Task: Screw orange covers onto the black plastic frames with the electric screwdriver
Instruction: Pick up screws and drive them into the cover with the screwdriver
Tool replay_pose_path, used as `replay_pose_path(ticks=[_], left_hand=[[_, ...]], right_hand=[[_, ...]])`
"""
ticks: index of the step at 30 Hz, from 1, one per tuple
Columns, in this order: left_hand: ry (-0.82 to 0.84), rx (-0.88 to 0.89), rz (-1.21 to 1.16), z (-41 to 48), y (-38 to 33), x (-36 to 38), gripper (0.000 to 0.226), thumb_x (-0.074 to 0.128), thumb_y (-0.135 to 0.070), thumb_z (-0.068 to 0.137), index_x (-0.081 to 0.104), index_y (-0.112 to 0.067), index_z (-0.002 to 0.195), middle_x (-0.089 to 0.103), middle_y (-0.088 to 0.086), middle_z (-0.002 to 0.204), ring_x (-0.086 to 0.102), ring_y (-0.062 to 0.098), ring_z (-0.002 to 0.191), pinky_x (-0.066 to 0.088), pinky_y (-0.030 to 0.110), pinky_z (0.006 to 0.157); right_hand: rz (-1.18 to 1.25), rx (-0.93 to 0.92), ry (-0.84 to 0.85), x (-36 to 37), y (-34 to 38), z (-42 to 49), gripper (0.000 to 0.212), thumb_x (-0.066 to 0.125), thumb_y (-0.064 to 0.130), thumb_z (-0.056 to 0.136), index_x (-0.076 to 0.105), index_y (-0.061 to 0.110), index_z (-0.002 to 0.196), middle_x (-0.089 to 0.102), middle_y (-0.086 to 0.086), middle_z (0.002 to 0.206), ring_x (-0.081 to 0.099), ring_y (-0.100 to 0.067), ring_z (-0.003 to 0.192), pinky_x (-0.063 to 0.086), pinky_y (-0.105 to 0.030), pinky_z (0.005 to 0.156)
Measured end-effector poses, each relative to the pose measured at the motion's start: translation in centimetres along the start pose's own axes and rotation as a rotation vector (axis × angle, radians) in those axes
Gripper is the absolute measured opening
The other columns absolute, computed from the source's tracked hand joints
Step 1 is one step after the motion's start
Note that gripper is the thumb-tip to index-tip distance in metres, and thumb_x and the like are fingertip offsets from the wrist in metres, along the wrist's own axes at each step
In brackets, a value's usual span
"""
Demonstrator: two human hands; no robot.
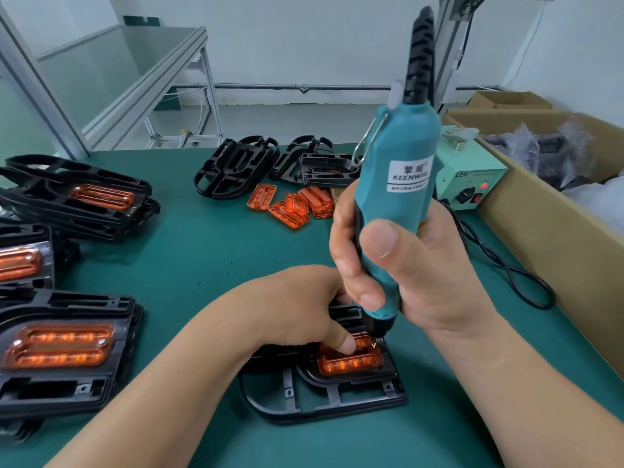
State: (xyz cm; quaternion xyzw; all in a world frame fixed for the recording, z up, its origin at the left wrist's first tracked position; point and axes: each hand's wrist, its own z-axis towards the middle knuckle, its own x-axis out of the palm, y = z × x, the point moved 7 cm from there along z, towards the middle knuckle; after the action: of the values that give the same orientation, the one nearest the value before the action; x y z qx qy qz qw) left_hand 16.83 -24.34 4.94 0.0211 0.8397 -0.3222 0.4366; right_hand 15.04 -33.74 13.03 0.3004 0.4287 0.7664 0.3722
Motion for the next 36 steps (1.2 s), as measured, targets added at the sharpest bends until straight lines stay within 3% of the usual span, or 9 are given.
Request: replay_pose_path(ticks=[6, 9, 13, 17, 21, 24, 28, 31, 36], left_hand=[[-0.01, 0.026, -0.025, 0.5, 0.3, 0.2, 0.053, 0.086, -0.047, 0.082, 0.06, -0.041, 0.127, 0.063, -0.025, 0.116, 0.061, 0.007, 0.11, 0.051, 0.034, 0.101], [-0.036, 0.013, -0.061, 0.6, 0.7, 0.2, 0.034, 0.087, -0.049, 0.079, 0.058, -0.057, 0.095, 0.06, -0.032, 0.091, 0.057, -0.006, 0.089, 0.046, 0.02, 0.08], [-0.025, 0.036, -0.056, 0.4, 0.1, 0.2, 0.05, 0.087, -0.048, 0.081, 0.047, -0.078, 0.07, 0.046, -0.059, 0.076, 0.048, -0.03, 0.075, 0.035, 0.014, 0.067], [-0.023, 0.044, -0.054, 0.4, 0.4, 0.2, 0.04, 0.087, -0.047, 0.081, 0.053, -0.062, 0.095, 0.061, -0.04, 0.09, 0.056, -0.018, 0.087, 0.042, 0.014, 0.075], [-0.011, 0.031, 0.0, 0.7, 0.5, 0.1, 0.055, 0.088, -0.049, 0.079, 0.058, -0.035, 0.123, 0.067, -0.014, 0.12, 0.064, 0.015, 0.114, 0.053, 0.042, 0.101], [0.003, 0.072, -0.016, 0.7, 0.7, -0.1, 0.053, 0.087, -0.053, 0.079, 0.058, -0.035, 0.12, 0.065, -0.013, 0.114, 0.063, 0.008, 0.111, 0.053, 0.036, 0.096], [-0.002, 0.123, -0.17, 0.3, 1.6, -1.4, 0.055, 0.071, -0.067, 0.086, 0.059, -0.036, 0.13, 0.058, -0.018, 0.092, 0.057, -0.007, 0.078, 0.044, 0.019, 0.073], [-0.018, 0.117, -0.375, 0.2, 2.9, -2.0, 0.045, 0.065, -0.045, 0.097, 0.059, -0.033, 0.14, 0.067, -0.016, 0.113, 0.064, -0.005, 0.097, 0.049, 0.02, 0.087], [-0.088, 0.101, -0.749, 0.9, 3.4, -2.2, 0.031, 0.052, 0.01, 0.101, 0.069, -0.004, 0.122, 0.076, 0.013, 0.107, 0.071, 0.015, 0.083, 0.06, 0.025, 0.077]], right_hand=[[0.0, 0.006, 0.055, 0.0, -0.2, 0.3, 0.053, 0.073, 0.041, 0.098, 0.044, -0.004, 0.094, 0.039, -0.026, 0.061, 0.045, -0.019, 0.04, 0.042, -0.025, 0.048], [0.024, 0.01, 0.082, 0.3, -0.4, 0.1, 0.042, 0.074, 0.038, 0.098, 0.051, 0.002, 0.097, 0.044, -0.023, 0.065, 0.047, -0.015, 0.042, 0.043, -0.024, 0.047], [0.056, -0.004, 0.12, 0.5, -0.3, -0.1, 0.039, 0.076, 0.039, 0.096, 0.061, 0.006, 0.11, 0.055, -0.029, 0.07, 0.054, -0.013, 0.046, 0.047, -0.021, 0.052], [0.086, -0.032, 0.098, 0.3, -0.3, 0.2, 0.049, 0.075, 0.047, 0.094, 0.062, 0.005, 0.116, 0.07, -0.019, 0.085, 0.054, -0.015, 0.043, 0.044, -0.023, 0.045], [0.103, -0.203, -0.066, -1.3, 1.6, 1.1, 0.044, 0.071, 0.047, 0.095, 0.062, 0.009, 0.115, 0.069, -0.009, 0.085, 0.057, -0.012, 0.045, 0.045, -0.024, 0.044], [0.16, -0.271, -0.255, -3.6, 2.2, 0.9, 0.04, 0.065, 0.05, 0.097, 0.061, 0.013, 0.112, 0.066, -0.001, 0.084, 0.053, -0.008, 0.047, 0.044, -0.023, 0.046], [0.287, -0.214, -0.558, -7.4, 0.4, -0.3, 0.033, 0.051, 0.05, 0.104, 0.059, 0.018, 0.104, 0.059, 0.002, 0.081, 0.045, -0.005, 0.05, 0.039, -0.021, 0.048], [0.353, -0.186, -0.733, -9.7, -0.7, -1.0, 0.034, 0.047, 0.047, 0.109, 0.058, 0.016, 0.1, 0.057, -0.001, 0.081, 0.043, -0.007, 0.052, 0.039, -0.021, 0.052], [0.398, -0.205, -0.836, -11.6, -1.1, -1.5, 0.032, 0.054, 0.045, 0.107, 0.059, 0.016, 0.097, 0.058, -0.002, 0.082, 0.044, -0.009, 0.055, 0.041, -0.022, 0.055]])
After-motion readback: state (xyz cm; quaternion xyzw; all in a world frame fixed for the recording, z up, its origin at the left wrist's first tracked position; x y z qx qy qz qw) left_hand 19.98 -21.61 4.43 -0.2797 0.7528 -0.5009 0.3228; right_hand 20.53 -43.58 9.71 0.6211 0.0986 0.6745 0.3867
